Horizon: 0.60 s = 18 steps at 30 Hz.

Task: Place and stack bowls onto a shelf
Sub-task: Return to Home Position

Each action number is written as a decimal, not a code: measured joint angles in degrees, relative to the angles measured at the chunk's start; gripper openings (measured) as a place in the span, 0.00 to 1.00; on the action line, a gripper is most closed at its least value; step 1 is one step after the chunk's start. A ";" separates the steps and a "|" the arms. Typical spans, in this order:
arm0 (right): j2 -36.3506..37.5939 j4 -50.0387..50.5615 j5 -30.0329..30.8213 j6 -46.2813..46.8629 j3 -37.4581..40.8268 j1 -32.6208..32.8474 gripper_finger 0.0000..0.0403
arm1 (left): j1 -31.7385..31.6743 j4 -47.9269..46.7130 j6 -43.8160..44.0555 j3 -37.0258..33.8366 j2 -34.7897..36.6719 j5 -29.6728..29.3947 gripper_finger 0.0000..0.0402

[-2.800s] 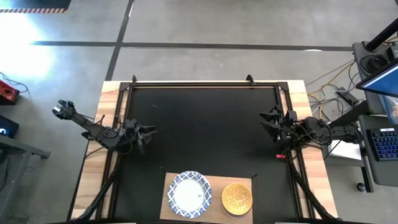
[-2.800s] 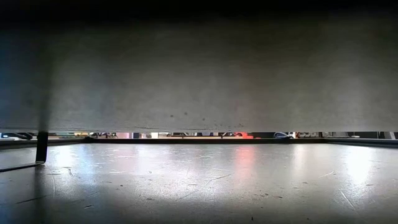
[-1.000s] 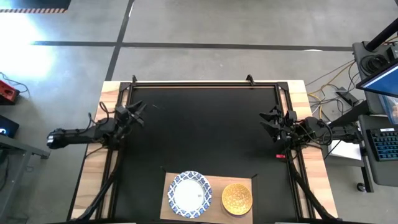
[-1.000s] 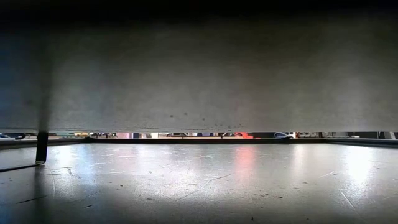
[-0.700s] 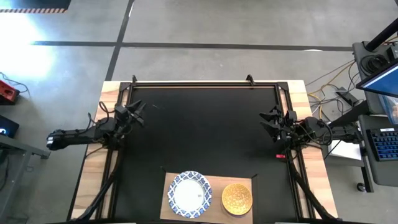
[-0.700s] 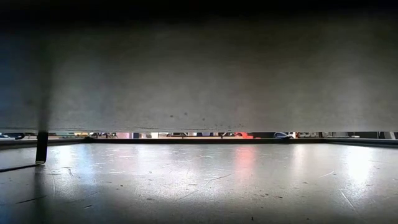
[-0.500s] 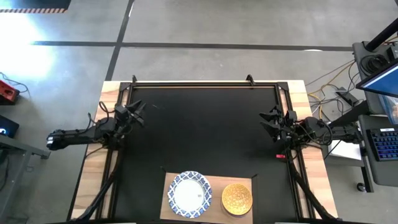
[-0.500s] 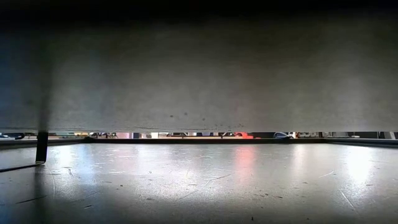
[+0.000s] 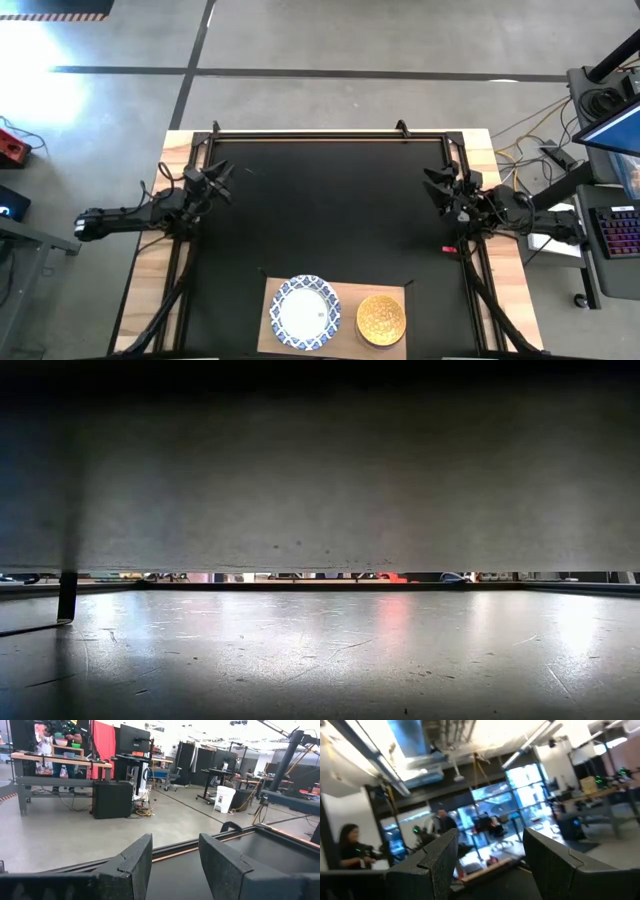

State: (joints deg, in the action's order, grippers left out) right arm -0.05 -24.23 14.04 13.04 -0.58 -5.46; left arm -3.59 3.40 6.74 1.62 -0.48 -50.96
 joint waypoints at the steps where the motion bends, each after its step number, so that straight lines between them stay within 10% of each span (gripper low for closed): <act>1: 0.00 0.65 0.04 0.00 0.00 -0.79 0.53 | 0.01 -0.02 0.00 0.03 -0.05 0.00 0.36; 18: -1.90 1.44 0.09 0.00 0.00 -2.47 0.53 | 0.01 -0.02 0.00 0.10 -0.05 0.00 0.36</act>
State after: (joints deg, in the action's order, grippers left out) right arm -1.96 -22.79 14.13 13.04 -0.58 -7.92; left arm -3.58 3.38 6.74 1.72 -0.54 -50.96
